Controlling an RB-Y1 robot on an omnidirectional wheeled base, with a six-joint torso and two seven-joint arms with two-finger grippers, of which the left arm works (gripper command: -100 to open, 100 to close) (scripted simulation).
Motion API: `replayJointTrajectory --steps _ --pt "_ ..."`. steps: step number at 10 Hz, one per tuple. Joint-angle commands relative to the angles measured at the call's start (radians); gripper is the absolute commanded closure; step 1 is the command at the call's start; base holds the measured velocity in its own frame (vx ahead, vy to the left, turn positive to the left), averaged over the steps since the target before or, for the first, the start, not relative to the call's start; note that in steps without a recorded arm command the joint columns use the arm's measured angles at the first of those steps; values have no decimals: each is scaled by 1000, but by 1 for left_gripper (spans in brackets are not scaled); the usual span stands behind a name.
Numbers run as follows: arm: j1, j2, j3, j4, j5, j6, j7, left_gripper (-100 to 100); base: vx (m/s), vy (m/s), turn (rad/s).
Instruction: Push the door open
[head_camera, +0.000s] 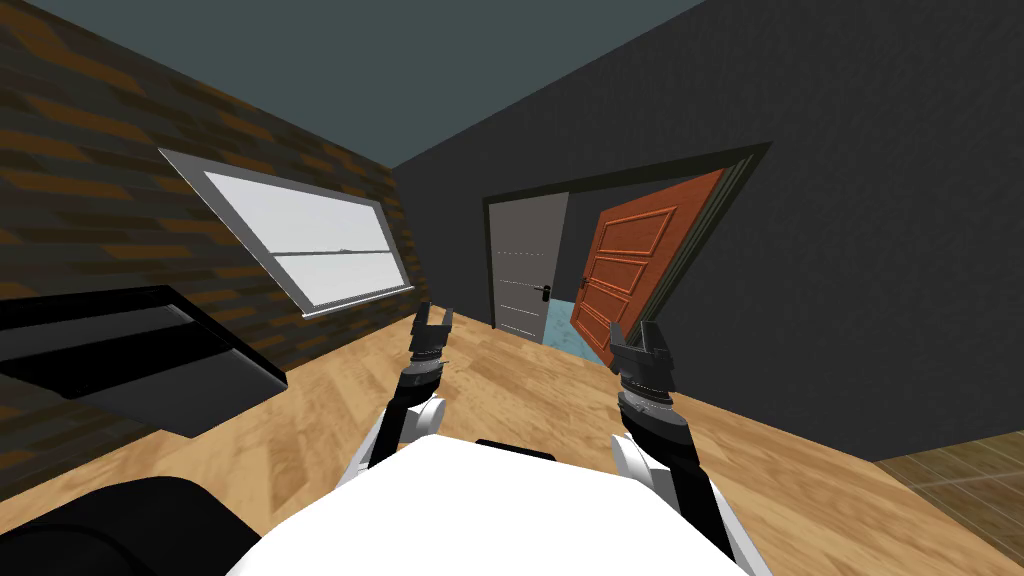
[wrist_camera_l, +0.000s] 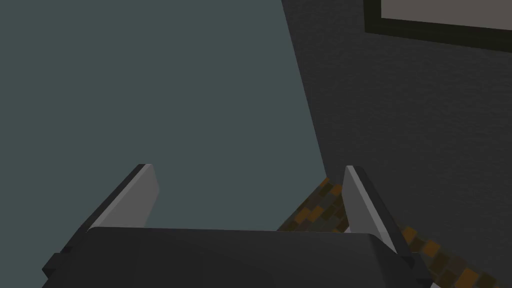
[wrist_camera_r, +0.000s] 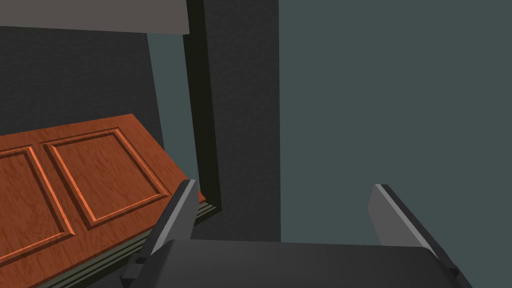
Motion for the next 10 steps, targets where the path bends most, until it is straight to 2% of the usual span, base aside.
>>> replayJointTrajectory --steps 1,5,10 --pt "-19 7 1 32 -2 2 2 -100 55 54 -48" --pt "-74 22 4 123 -8 7 7 -100 108 -62 -14" --pt "-140 37 8 232 -15 13 13 -100 80 -27 -19"
